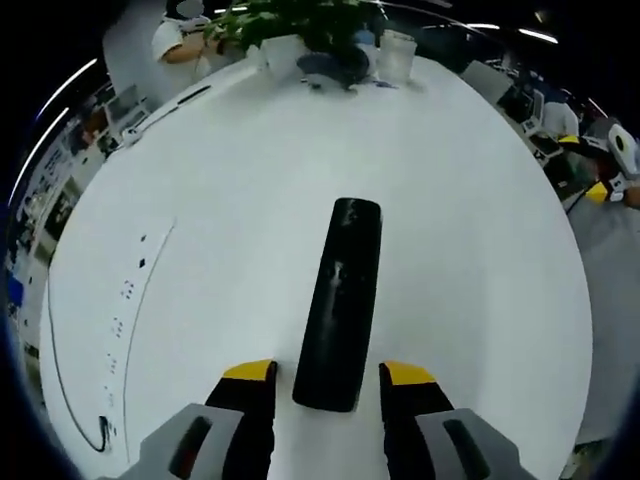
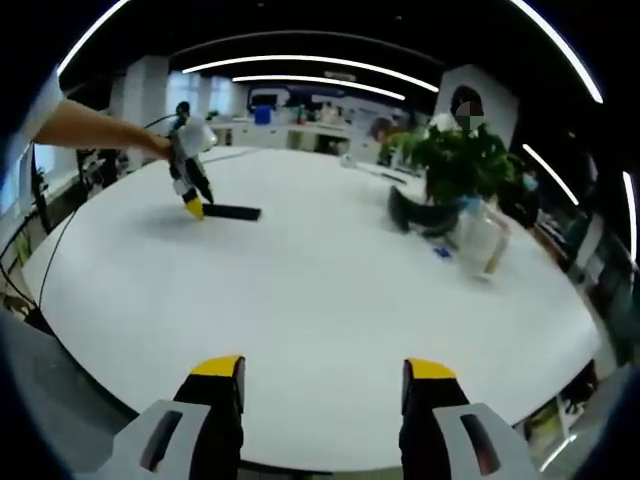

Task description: Press the specified remote control buttons in sequence, fully releasing each button before pressing the next.

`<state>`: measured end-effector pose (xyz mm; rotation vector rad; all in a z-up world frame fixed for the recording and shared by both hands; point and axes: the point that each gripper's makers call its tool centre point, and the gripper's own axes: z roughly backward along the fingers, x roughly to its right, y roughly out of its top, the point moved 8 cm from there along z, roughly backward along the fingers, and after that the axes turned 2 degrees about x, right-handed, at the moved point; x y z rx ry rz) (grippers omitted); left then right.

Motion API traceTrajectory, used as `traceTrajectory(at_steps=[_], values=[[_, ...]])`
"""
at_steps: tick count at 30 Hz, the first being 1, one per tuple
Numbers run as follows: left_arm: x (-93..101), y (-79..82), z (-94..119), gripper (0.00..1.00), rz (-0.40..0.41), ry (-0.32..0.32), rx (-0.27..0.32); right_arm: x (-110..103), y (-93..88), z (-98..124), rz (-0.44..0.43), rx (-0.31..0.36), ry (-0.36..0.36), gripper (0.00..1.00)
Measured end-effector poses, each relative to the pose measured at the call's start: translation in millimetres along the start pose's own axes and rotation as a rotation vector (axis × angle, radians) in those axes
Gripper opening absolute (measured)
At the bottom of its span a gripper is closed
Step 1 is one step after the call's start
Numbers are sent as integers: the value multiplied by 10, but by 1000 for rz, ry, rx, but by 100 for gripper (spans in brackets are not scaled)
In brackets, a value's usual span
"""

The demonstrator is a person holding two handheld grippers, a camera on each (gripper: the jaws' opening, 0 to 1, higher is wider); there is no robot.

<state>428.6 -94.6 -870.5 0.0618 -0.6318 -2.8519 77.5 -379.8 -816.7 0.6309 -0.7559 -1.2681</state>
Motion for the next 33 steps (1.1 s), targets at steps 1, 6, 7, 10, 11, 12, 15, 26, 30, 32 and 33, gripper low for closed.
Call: traceTrajectory(at_steps=[1,6,7,10,11,12,15,26,30,32,33], values=[[11,4,7,38,5,2,-16,-1,1,1,0,1,0,62],[49,-2,9,33,12,10,-48,0,5,7,-1,7,1,62],[47,-4,9,32,13,10,-48,-1,6,7,0,8,1,62],[72,5,-1,25,22,20,-64,-7,6,7,3,7,6,62],[91,-6,2,24,12,23,-79,-4,11,10,4,13,4,62],[102,-3,-7,24,4,23,-74,-1,15,13,2,18,4,62],[102,-4,-18,24,11,33,-87,11,19,14,-7,22,2,62],[258,-7,-47,23,33,43,-136,10,27,18,-8,35,6,62],[304,-12,-56,23,22,42,-149,3,35,23,-3,44,9,62],[345,-18,-56,23,-4,31,-163,7,40,31,-11,51,10,63],[378,-20,-56,23,-12,30,-169,5,43,31,-11,53,12,63]])
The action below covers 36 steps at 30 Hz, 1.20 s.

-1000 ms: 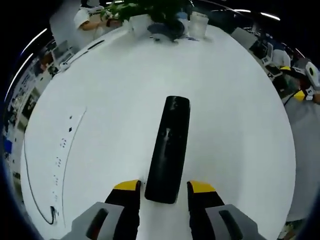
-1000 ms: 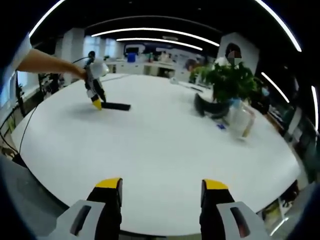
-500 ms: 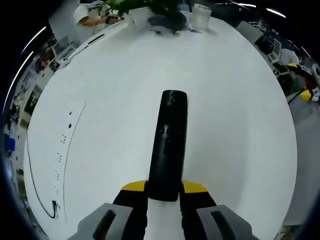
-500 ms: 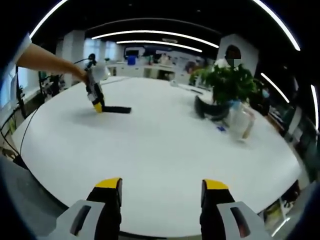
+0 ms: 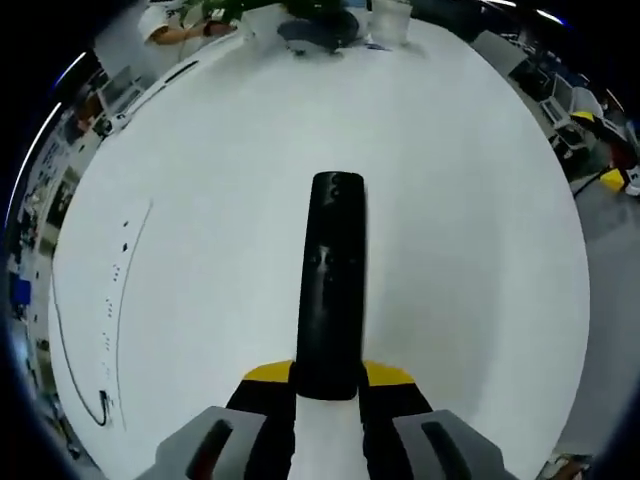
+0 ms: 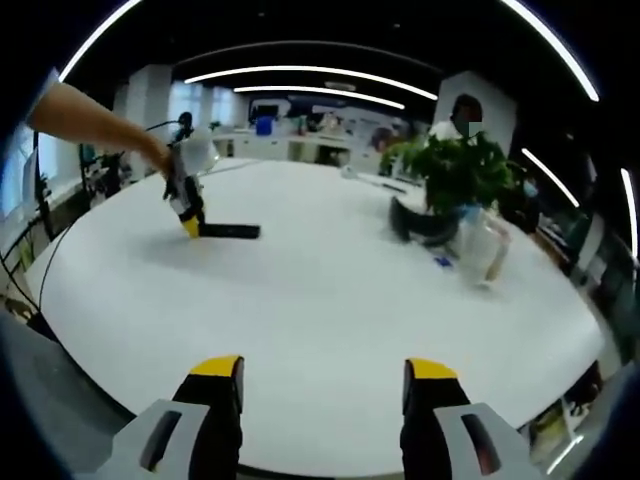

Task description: Press the specified remote control buttons in sequence, fully releasing each button before pressing the next.

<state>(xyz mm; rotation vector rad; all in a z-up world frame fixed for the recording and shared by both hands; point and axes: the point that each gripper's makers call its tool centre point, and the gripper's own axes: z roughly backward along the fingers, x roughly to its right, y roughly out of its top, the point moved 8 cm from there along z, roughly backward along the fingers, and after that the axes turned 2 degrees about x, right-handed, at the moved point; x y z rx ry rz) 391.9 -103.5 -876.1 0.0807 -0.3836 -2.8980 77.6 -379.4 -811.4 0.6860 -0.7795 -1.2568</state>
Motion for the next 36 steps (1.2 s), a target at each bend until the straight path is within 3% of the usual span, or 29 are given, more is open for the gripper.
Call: traceTrajectory(at_steps=[21,36], values=[[491,-74,44,23,-11,-2,-45,4,30,33,-10,36,-5,62],[863,-169,76,23,7,2,-10,-5,42,46,-5,52,3,61]])
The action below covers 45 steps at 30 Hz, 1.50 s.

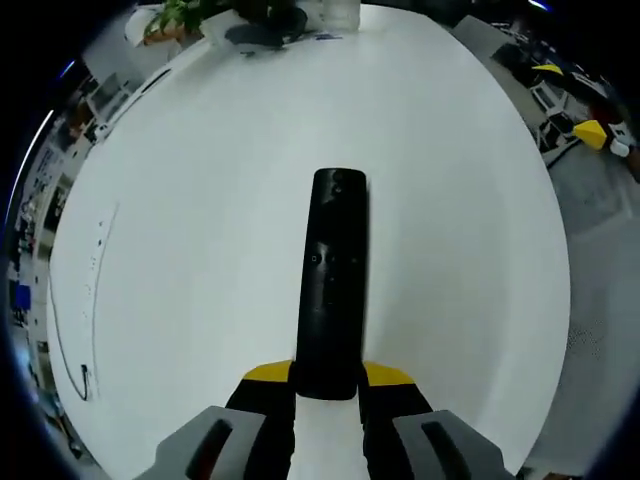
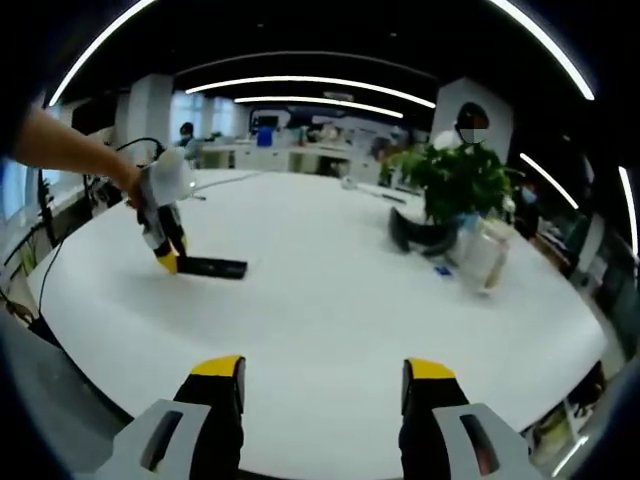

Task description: Press the specified remote control buttons in sequence, fully releasing each button before pressing the next.

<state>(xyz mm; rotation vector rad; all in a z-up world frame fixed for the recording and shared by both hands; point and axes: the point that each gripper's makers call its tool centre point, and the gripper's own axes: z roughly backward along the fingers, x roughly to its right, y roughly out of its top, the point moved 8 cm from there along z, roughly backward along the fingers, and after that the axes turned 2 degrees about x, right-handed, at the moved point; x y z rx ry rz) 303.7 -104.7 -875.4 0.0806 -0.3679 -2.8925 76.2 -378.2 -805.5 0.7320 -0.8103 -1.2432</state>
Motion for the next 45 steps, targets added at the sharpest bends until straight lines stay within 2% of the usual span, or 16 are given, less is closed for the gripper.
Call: traceTrajectory(at_steps=[10,20,32,38,45], values=[[241,-20,5,23,-14,-5,-13,5,0,9,-7,7,1,57],[471,-55,14,23,-15,-2,-14,-10,-26,34,-29,-22,20,30],[925,-185,65,23,21,1,34,-26,-37,64,-38,-55,43,0],[1181,-244,91,23,13,2,59,-48,-35,80,-46,-71,58,0],[1343,-269,99,23,12,1,55,-49,-48,79,-75,-99,73,0]])
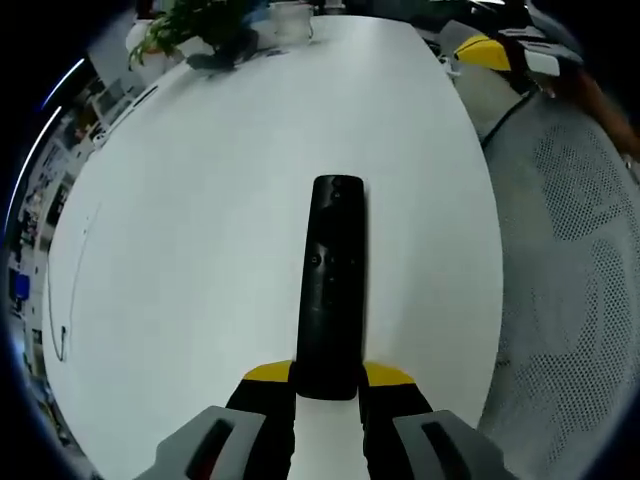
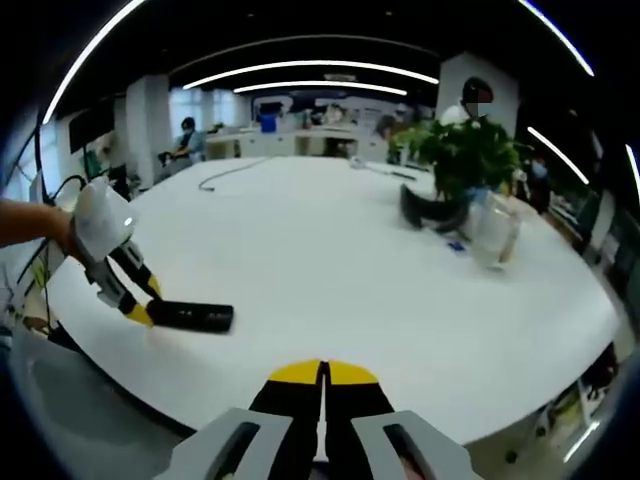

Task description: Press the specified remote control buttons in sequence, fully releasing each button before pressing the next.

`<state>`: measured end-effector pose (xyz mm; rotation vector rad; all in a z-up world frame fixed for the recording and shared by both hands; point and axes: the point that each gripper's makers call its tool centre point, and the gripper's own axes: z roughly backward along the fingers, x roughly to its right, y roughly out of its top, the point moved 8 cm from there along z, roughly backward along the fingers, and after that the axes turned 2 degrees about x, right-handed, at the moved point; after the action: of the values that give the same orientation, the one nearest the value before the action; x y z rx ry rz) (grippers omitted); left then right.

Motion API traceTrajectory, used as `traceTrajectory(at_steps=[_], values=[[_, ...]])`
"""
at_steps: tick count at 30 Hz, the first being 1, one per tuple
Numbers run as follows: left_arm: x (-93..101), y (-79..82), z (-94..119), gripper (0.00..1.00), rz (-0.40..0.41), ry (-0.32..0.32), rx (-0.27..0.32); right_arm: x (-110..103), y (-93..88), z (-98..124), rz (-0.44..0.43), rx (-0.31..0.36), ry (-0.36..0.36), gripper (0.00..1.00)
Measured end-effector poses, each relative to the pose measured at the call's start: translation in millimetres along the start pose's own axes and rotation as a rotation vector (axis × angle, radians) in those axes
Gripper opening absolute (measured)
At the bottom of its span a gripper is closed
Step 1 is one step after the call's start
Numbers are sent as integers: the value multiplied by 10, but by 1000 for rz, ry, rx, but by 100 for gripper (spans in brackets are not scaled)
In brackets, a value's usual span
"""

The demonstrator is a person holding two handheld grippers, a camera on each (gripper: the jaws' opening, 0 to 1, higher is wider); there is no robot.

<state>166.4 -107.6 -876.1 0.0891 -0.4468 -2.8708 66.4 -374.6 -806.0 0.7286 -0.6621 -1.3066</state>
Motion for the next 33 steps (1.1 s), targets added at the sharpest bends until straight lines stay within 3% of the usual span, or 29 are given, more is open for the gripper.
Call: traceTrajectory(at_steps=[19,26,33], values=[[504,-113,41,23,5,-4,14,12,-85,-39,-47,-103,19,0],[655,-169,62,23,17,-3,40,25,-127,-62,-60,-157,23,0],[771,-203,71,23,21,-3,71,-6,-126,-54,-57,-166,48,0]])
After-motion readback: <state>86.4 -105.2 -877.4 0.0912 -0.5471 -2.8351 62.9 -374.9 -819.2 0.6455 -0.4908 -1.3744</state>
